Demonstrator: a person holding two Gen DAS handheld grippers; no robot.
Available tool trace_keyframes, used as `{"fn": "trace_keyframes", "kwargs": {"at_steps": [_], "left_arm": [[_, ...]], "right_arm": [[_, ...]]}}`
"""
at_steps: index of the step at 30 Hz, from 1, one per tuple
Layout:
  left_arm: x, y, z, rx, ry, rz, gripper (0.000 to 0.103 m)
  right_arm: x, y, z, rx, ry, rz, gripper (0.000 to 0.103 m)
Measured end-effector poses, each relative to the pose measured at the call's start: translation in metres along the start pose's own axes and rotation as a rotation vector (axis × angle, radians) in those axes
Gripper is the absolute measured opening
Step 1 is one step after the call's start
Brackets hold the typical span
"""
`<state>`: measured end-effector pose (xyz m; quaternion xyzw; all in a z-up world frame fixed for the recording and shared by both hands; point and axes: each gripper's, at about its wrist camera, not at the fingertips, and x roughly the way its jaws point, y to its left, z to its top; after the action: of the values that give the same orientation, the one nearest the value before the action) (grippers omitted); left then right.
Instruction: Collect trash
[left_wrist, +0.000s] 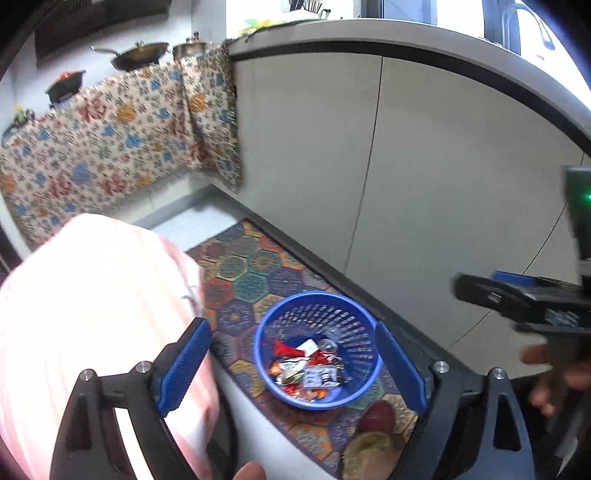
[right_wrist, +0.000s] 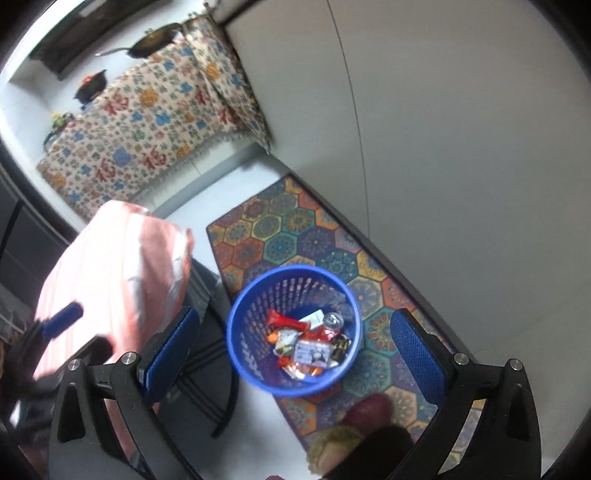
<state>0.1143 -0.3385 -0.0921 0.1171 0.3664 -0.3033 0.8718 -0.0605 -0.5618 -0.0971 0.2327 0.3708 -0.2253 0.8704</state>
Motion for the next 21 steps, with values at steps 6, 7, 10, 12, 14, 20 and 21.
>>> {"fn": "trace_keyframes", "kwargs": {"at_steps": [6,7,10,12,14,20,21], "left_arm": [[-0.027,-0.009,-0.009,0.015,-0.024,0.102,0.092],[-0.028,-0.009,-0.009,0.003,-0.014,0.107,0.092],[-0.032,-0.007,-0.009,-0.017,0.043,0.076,0.092],[-0.035,-0.005,-0.01,-0.023,0.058,0.048,0.092],[-0.039,-0.004,-0.011,-0.028,0.071,0.032,0.092],[-0.043,-0.004,-0.015,-0.037,0.088,0.035,0.092],[-0.043,-0.004,-0.015,-0.039,0.089,0.036,0.092]], "right_arm": [[-0.046,0.018,-0.034,-0.052,-0.04,-0.06,0.103],[-0.049,0.02,-0.036,-0.057,-0.04,-0.065,0.103],[-0.059,0.027,-0.042,-0.085,-0.042,-0.076,0.103],[-0.063,0.034,-0.044,-0.107,-0.047,-0.077,0.103],[-0.068,0.038,-0.047,-0.116,-0.057,-0.079,0.103],[-0.072,0.043,-0.054,-0.123,-0.05,-0.097,0.103],[-0.072,0.044,-0.055,-0.127,-0.047,-0.1,0.103]]}}
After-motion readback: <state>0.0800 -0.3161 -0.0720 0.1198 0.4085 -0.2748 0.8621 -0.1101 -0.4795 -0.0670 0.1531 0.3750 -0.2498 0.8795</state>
